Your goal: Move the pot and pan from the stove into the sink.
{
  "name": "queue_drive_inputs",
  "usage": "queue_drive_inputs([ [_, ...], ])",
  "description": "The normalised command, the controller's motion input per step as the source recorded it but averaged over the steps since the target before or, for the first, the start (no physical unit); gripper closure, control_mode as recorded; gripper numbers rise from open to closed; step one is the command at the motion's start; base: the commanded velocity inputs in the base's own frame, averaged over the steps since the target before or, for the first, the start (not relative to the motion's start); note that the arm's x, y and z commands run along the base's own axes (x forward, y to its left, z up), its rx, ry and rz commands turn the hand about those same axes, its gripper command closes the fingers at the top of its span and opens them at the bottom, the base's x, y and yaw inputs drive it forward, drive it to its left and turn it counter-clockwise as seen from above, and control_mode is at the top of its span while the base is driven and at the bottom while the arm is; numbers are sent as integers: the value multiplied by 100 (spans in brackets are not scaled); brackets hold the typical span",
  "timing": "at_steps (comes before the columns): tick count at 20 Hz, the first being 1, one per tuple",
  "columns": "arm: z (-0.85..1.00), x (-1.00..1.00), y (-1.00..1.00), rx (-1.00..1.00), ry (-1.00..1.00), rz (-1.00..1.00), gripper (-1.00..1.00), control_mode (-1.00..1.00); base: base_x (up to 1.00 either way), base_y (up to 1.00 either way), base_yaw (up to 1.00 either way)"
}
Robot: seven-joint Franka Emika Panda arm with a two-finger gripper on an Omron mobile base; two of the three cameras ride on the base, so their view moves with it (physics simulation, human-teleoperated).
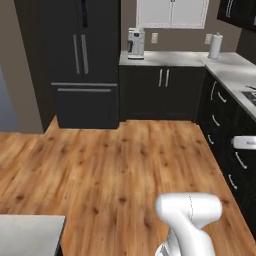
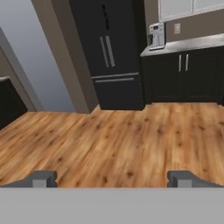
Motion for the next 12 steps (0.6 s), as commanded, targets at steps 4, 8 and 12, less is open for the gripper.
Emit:
queue_drive_inputs([
  [4, 0, 0, 0, 0, 0, 0, -100, 100, 97, 22, -5],
  [8, 0, 0, 0, 0, 0, 0, -100, 100, 97, 23, -6],
  [12, 0, 0, 0, 0, 0, 0, -100, 100, 99, 25, -7],
])
